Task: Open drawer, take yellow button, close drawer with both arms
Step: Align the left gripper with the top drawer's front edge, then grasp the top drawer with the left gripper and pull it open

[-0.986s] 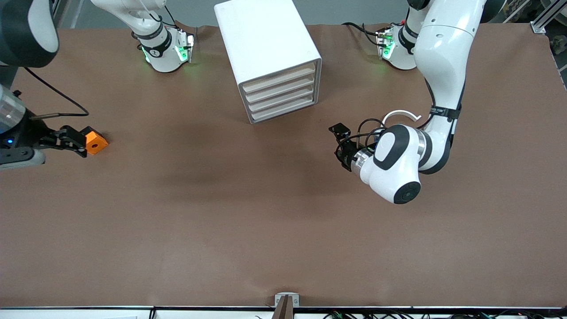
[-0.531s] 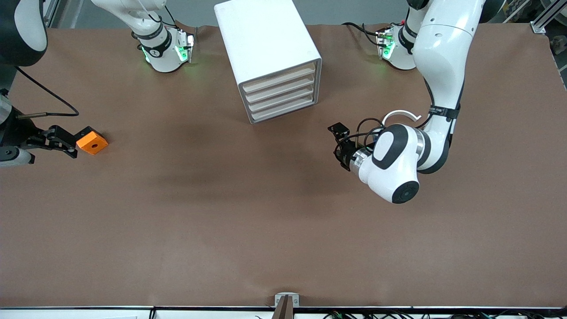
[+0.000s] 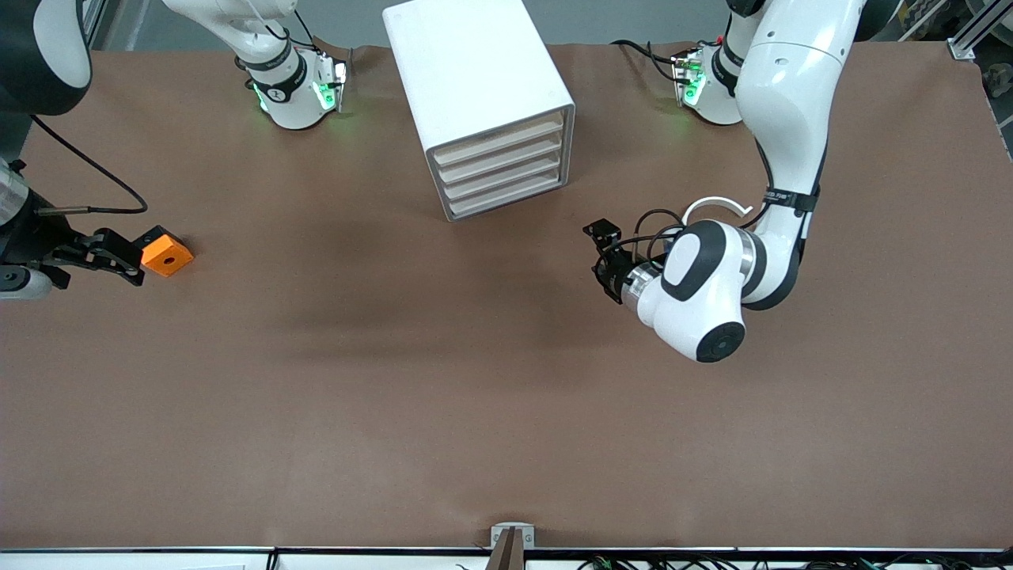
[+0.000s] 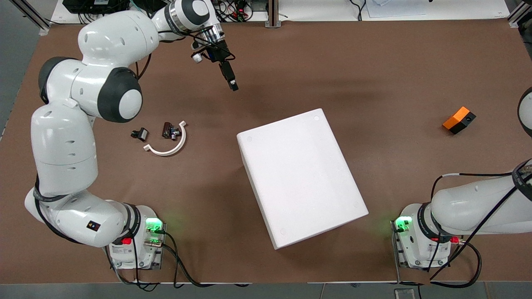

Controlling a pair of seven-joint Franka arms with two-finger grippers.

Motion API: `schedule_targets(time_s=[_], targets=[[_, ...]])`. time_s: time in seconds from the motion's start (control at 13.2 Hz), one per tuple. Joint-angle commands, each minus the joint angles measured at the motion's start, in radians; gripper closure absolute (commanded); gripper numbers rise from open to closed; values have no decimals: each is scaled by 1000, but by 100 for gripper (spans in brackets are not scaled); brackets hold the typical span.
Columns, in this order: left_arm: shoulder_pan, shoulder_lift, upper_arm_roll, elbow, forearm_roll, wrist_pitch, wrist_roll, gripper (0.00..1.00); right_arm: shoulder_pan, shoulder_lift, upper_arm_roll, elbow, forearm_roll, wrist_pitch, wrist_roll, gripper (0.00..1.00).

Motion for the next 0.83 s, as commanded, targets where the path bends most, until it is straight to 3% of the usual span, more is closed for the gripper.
schedule_targets(time_s=[0.0,0.38,0.53,0.76], targets=[[-16,4,-43,17,-18,-10,-11,3,0,-2,4,15,-4,-15,30,0],[-62,5,-111,12,-104,-13,-26,4,3,0,2,31,-4,-14,43,0],[-105,13,-117,6,-164,-16,-30,12,5,0,2,31,-4,-15,44,0],[-155,42,-118,-14,-219,-34,-38,33,6,1,2,27,-2,-15,45,0]])
